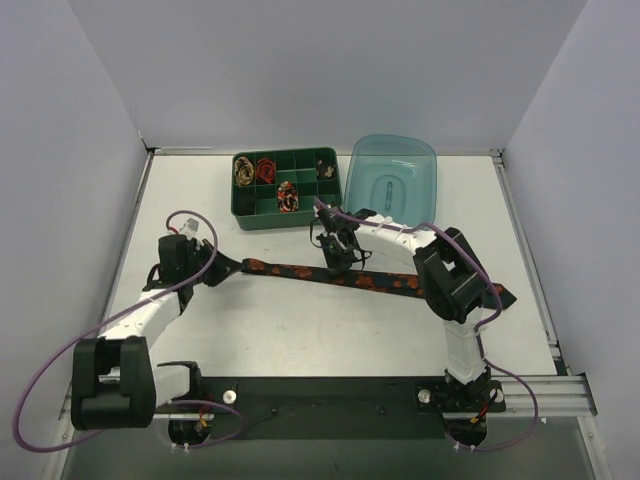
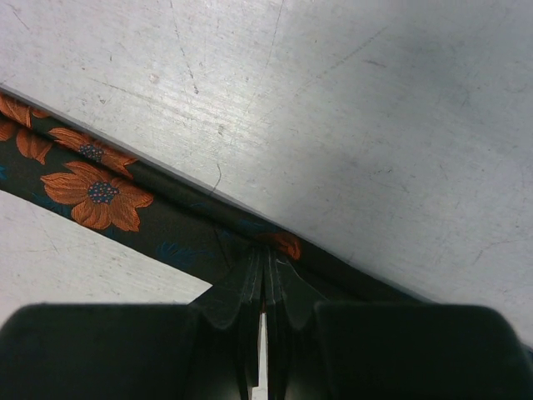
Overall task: Roll the ties
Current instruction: Flatten out the tie at the center of the board.
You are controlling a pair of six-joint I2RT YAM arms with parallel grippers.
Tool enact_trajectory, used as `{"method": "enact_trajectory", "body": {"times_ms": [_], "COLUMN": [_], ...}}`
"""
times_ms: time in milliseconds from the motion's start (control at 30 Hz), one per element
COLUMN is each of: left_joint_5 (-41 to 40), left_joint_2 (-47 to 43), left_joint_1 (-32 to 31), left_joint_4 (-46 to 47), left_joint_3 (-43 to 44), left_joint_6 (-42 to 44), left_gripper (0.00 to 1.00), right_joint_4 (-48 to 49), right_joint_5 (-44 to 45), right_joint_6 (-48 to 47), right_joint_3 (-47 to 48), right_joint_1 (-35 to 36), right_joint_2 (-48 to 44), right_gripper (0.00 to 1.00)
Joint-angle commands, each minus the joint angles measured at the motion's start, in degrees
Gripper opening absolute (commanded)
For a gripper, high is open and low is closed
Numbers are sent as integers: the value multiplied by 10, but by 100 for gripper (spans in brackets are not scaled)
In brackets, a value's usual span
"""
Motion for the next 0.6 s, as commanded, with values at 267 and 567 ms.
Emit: {"method": "enact_trajectory", "body": {"times_ms": [267,567], "left_joint_5": [-29,-86], "left_joint_2": [156,254], "left_joint_1": [-60,-69], "left_joint_4": [157,139], "left_joint_3": [52,82], "left_joint_6": [-12,-14], "left_gripper": [0,0], "right_joint_4": [-64,-75], "right_joint_5": [26,25], "right_joint_6": [-21,-37], "right_joint_3": [-30,-21], "right_joint_1": [8,9], "right_joint_2": [26,25], "right_gripper": [0,0]}}
